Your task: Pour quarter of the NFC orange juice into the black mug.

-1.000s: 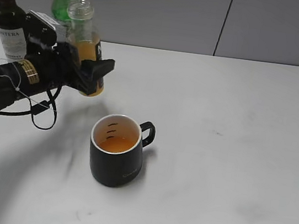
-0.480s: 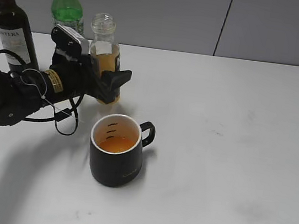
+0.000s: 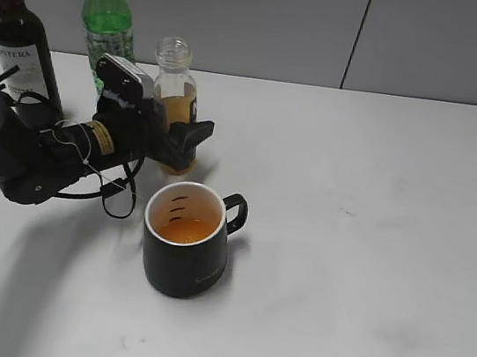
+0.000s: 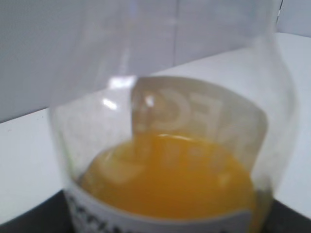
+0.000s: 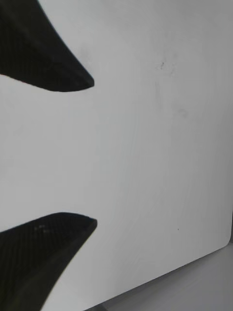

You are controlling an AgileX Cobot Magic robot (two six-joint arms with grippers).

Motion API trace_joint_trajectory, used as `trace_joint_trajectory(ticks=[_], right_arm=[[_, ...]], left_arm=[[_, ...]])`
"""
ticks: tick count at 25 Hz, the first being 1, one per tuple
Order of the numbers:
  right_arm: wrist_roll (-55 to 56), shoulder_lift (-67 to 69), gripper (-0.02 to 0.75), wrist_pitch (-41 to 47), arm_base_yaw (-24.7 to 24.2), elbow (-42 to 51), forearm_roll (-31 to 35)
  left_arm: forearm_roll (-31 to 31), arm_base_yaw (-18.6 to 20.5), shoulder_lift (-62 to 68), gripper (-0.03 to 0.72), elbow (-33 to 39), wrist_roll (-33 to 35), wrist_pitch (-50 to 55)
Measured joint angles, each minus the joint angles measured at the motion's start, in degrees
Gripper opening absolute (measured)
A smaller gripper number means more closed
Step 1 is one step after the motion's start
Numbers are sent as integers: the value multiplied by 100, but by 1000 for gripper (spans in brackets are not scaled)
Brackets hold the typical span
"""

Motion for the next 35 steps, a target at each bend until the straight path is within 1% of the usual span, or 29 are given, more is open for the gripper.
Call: trace_joint_trajectory(ticks=[6,15,17,22,25,31,35], right_arm=[[0,0,589,0,0,0,0],[0,0,589,0,0,0,0],[0,0,589,0,0,0,0],[0,0,589,0,0,0,0],[0,0,589,0,0,0,0],[0,0,589,0,0,0,0],[0,0,589,0,0,0,0]], left_arm=[[-45,0,36,477,-60,0,14],[-195,0,36,530,-88,0,-8],[-189,0,36,550,-88,0,-8],[-189,0,36,638,-88,0,-8],[-189,0,36,658,-83,0,-21],[-307,0,31,666,265,0,-650],[-484,0,9,666,634,0,-781]])
